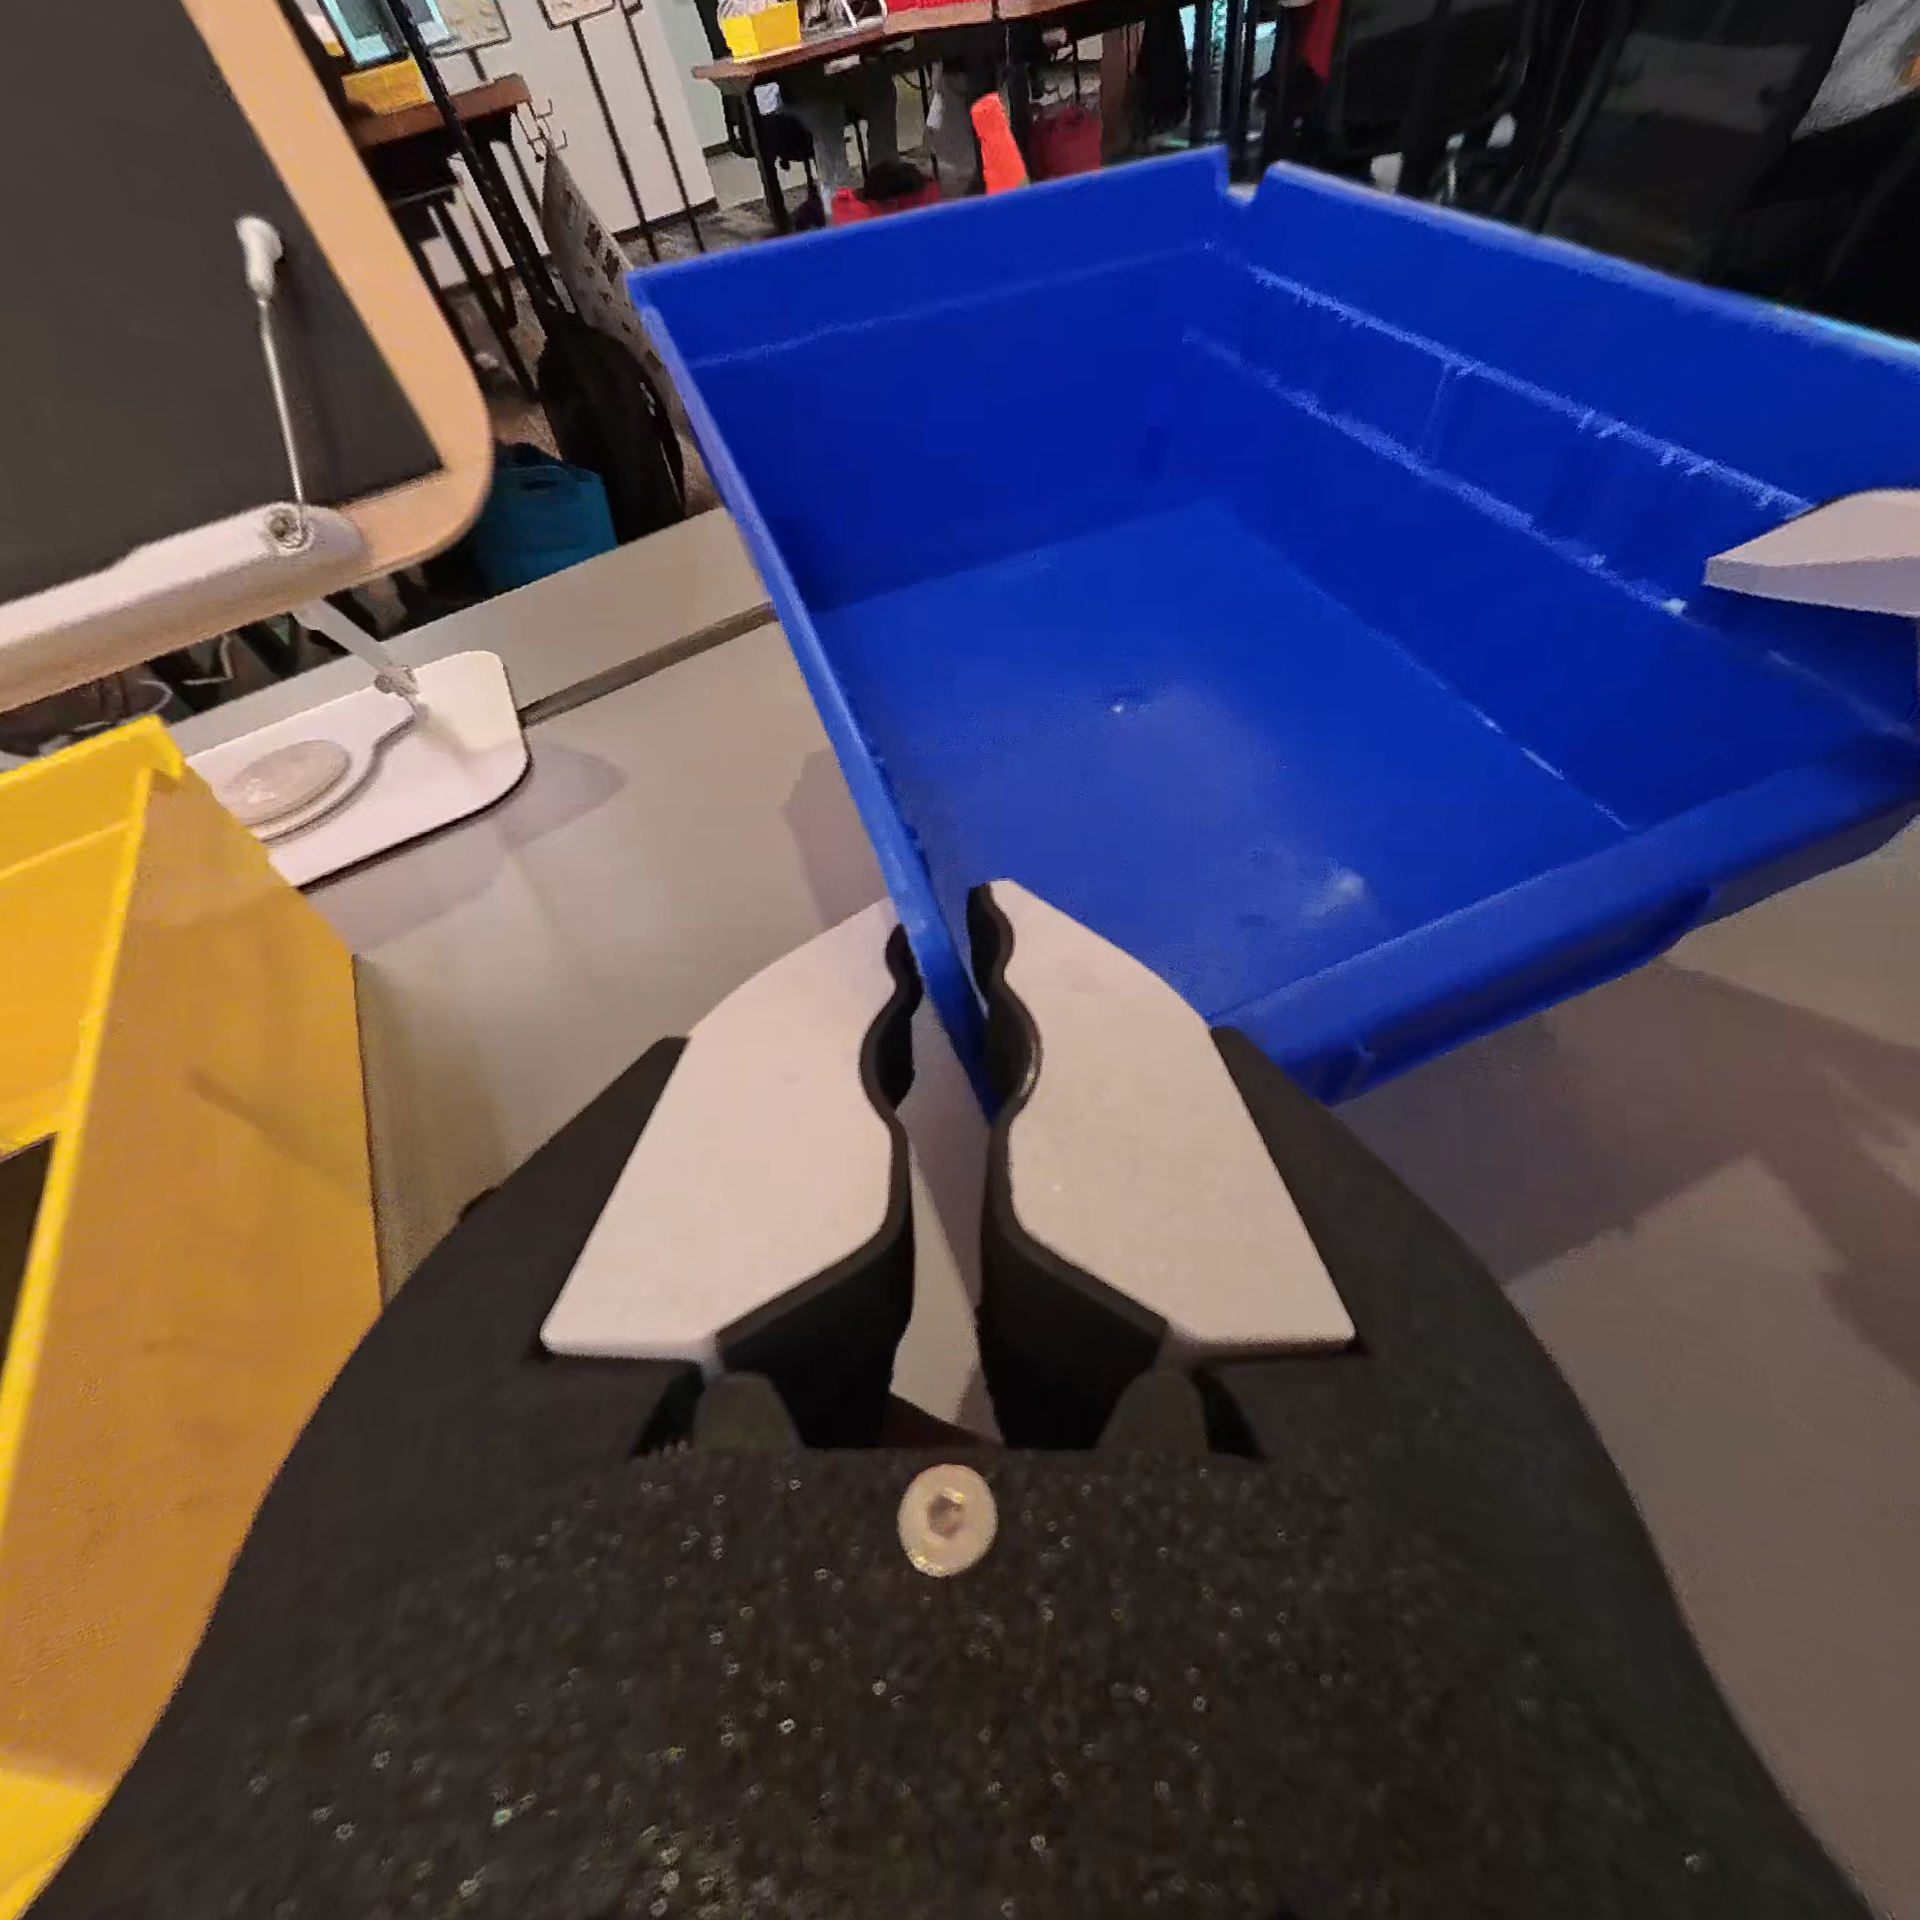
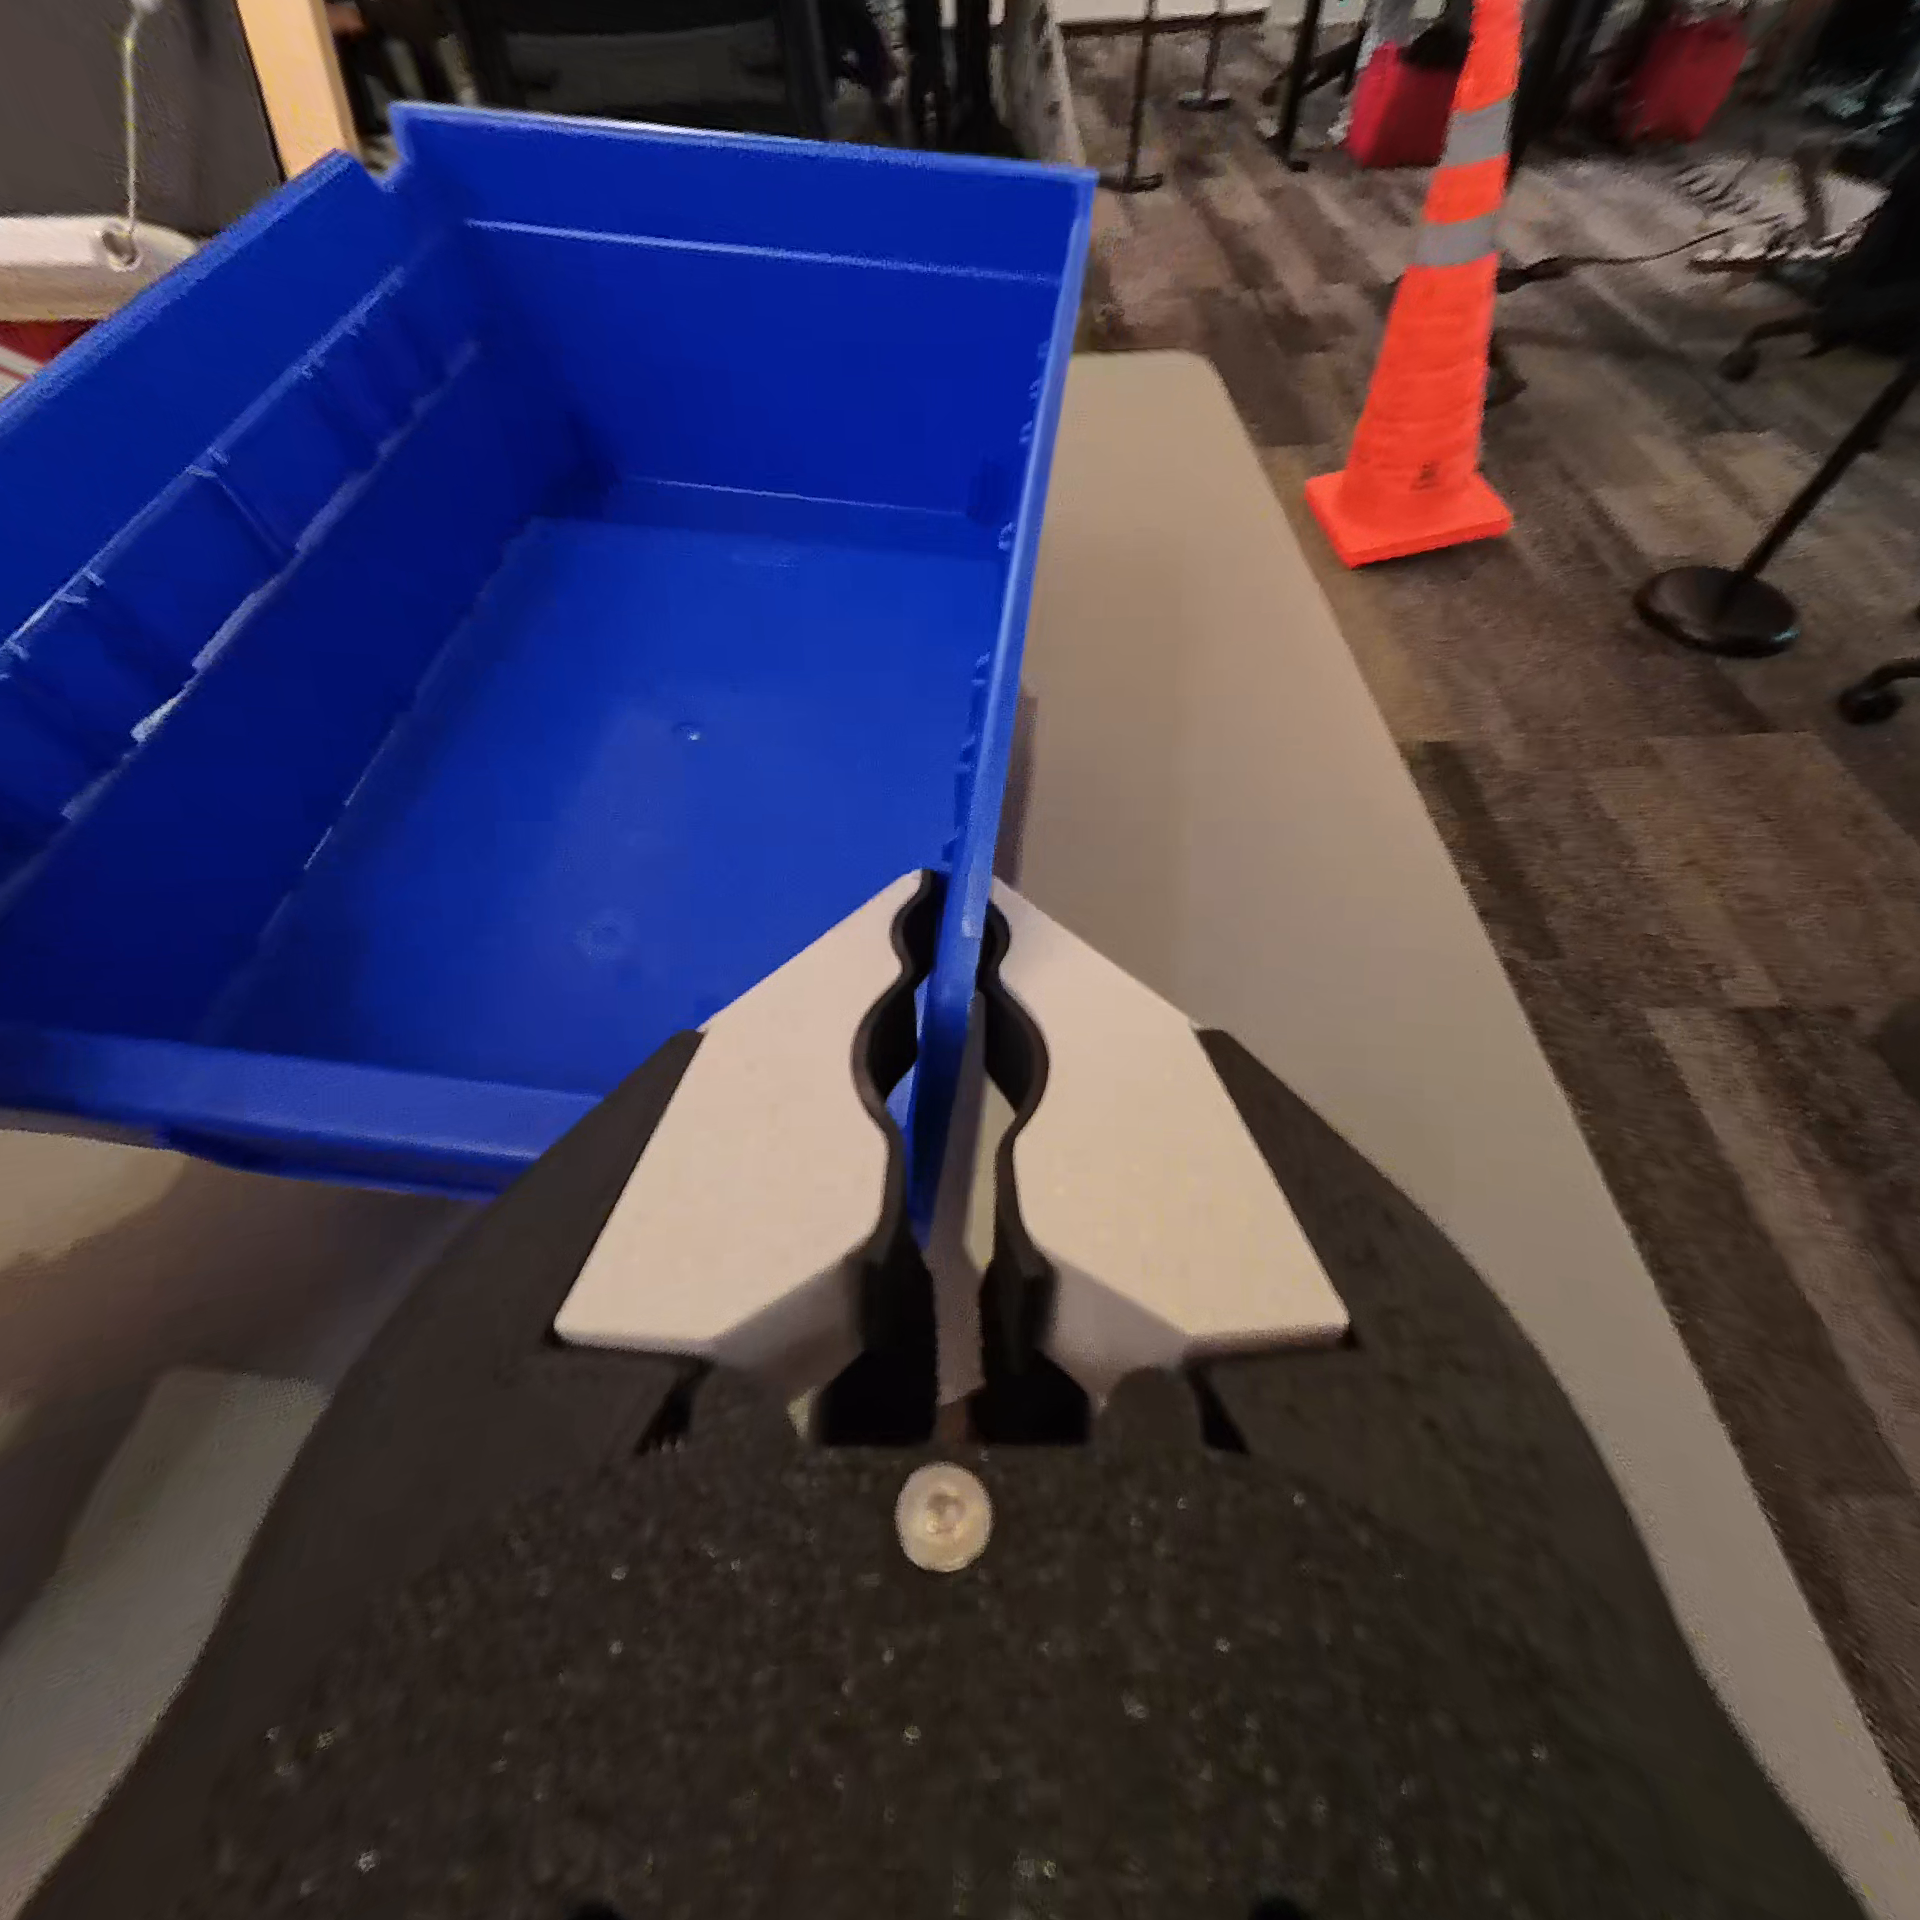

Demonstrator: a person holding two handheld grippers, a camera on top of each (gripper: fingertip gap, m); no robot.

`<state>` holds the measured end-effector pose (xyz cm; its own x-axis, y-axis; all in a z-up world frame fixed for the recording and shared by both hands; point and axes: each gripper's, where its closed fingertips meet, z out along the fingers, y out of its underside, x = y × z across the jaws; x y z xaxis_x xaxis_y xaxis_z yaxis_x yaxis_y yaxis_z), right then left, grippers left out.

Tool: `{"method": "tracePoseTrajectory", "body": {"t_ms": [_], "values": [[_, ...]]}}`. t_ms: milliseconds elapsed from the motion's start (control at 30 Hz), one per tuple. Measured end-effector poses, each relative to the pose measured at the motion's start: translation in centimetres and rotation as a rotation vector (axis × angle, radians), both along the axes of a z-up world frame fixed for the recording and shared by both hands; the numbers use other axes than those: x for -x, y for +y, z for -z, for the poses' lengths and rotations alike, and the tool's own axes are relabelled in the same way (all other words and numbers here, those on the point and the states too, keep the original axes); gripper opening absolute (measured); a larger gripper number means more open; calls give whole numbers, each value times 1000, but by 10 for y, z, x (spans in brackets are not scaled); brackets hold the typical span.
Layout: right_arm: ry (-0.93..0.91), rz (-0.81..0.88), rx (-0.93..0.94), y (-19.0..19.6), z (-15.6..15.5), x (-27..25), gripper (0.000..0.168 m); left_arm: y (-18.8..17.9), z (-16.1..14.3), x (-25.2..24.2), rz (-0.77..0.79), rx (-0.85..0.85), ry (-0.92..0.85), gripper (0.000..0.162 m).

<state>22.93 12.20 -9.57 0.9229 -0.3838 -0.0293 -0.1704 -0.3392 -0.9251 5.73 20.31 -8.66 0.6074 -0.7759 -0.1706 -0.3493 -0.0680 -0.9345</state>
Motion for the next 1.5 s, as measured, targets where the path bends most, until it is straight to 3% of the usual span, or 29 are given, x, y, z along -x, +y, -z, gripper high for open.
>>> {"method": "tracePoseTrajectory", "body": {"t_ms": [233, 467, 533, 633, 700, 800, 867, 967, 1067, 1167, 1200, 1267, 1367, 1500], "values": [[36, -101, 59, 26, 32, -7, 4, 14, 28, -2, -32, 58, 33, 10], [-25, -45, 110, 30, 35, -17, 6, 3, 43, -7, 74, 162, 14, 18], [-61, -12, 110, 25, 28, -18, 12, -5, 34, 2, 140, 236, -27, 22], [-180, 39, 96, 11, -9, -7, 28, -21, -7, 41, 244, 286, -137, 31], [-204, 11, 29, 13, -42, 28, 30, -11, -33, 91, 206, 192, -154, 32], [-20, -240, -123, 47, -73, 139, 34, 30, -55, 192, -3, 42, -123, 33], [106, -404, -156, 73, -70, 222, 42, 60, -48, 260, -168, 42, -83, 34], [193, -491, -104, 106, -31, 314, 48, 92, -18, 333, -342, 126, -33, 39], [150, -362, -72, 130, -1, 333, 48, 111, 7, 359, -387, 200, -32, 41], [104, -281, -18, 145, 18, 333, 46, 126, 32, 354, -361, 282, -25, 42], [104, -260, 29, 149, 28, 332, 41, 130, 40, 350, -346, 303, -17, 42], [131, -230, 84, 153, 42, 331, 11, 133, 55, 338, -290, 356, 3, 35], [51, -147, 106, 155, 41, 323, 4, 133, 58, 332, -248, 392, 13, 12], [-17, -107, 92, 155, 30, 349, 3, 139, 55, 361, -319, 319, 59, 4]]}}
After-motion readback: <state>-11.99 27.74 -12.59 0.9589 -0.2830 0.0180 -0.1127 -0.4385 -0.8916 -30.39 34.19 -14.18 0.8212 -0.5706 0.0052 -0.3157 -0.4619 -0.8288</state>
